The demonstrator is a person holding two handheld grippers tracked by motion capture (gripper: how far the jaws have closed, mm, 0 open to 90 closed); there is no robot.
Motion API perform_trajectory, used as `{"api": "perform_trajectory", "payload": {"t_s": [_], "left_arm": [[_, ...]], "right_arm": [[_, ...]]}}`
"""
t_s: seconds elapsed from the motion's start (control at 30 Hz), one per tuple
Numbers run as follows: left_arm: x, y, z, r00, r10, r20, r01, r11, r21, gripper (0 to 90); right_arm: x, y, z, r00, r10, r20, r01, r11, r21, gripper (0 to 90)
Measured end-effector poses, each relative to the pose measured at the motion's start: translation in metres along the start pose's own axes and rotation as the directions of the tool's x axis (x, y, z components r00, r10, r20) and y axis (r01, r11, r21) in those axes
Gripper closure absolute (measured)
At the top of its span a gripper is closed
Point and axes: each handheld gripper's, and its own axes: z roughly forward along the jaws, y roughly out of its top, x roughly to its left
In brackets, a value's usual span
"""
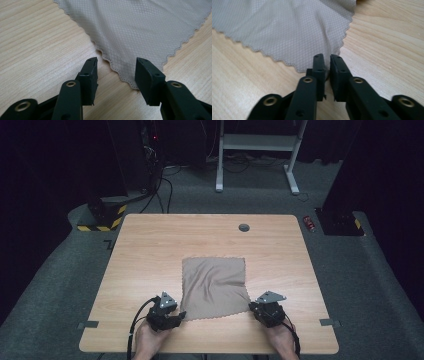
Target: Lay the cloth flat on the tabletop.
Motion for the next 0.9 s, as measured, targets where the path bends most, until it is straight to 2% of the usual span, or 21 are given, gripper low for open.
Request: {"api": "perform_trajectory", "payload": {"t_s": [0.13, 0.23, 0.3, 0.37, 0.47, 0.5, 0.63, 0.73, 0.77, 0.8, 0.9], "left_arm": [[0.0, 0.0, 0.0, 1.0, -0.005, 0.0, 0.005, 1.0, -0.002, 52.7], [0.0, 0.0, 0.0, 1.0, 0.008, -0.005, -0.008, 1.0, 0.006, 52.6], [-0.001, 0.0, -0.001, 0.9998, 0.017, 0.004, -0.017, 0.9998, 0.009, 58.3], [-0.001, -0.001, -0.002, 0.9998, 0.016, 0.008, -0.016, 0.9998, 0.01, 60.0], [-0.002, -0.002, -0.005, 0.9991, 0.04, 0.01, -0.04, 0.999, 0.019, 65.1], [-0.003, -0.003, -0.005, 0.9993, 0.03, 0.022, -0.03, 0.9993, 0.021, 67.3], [0.0, -0.005, -0.008, 0.9991, 0.029, 0.032, -0.03, 0.9992, 0.027, 72.9], [0.001, -0.006, -0.01, 0.9992, 0.019, 0.035, -0.02, 0.999, 0.041, 72.7], [0.001, -0.006, -0.01, 0.9991, 0.006, 0.042, -0.008, 0.9992, 0.04, 71.0], [0.0, -0.006, -0.01, 0.999, -0.002, 0.044, 0.001, 0.9994, 0.034, 67.4], [-0.005, -0.002, -0.004, 0.9997, -0.004, 0.024, 0.004, 0.9998, 0.018, 60.0]], "right_arm": [[0.006, -0.006, -0.007, 0.9996, -0.029, -0.003, 0.029, 1.0, 0.007, 90.0], [0.012, -0.01, -0.013, 0.9984, -0.056, -0.005, 0.056, 0.998, 0.022, 90.0], [0.015, -0.012, -0.017, 0.9979, -0.064, -0.005, 0.064, 0.997, 0.036, 90.0], [0.015, -0.013, -0.018, 0.9977, -0.067, -0.005, 0.067, 0.997, 0.036, 90.0], [0.017, -0.014, -0.023, 0.998, -0.064, -0.005, 0.064, 0.997, 0.037, 90.0], [0.017, -0.014, -0.025, 0.9979, -0.065, -0.008, 0.065, 0.997, 0.039, 90.0], [0.02, -0.016, -0.027, 0.9967, -0.081, -0.008, 0.081, 0.995, 0.057, 90.0], [0.02, -0.017, -0.027, 0.9976, -0.068, -0.014, 0.068, 0.996, 0.062, 89.0], [0.02, -0.017, -0.027, 0.9978, -0.065, -0.013, 0.066, 0.996, 0.058, 85.4], [0.019, -0.016, -0.028, 0.9981, -0.062, -0.008, 0.062, 0.997, 0.047, 81.5], [0.021, -0.005, -0.026, 0.9981, -0.061, -0.008, 0.061, 0.998, 0.003, 78.1]]}}
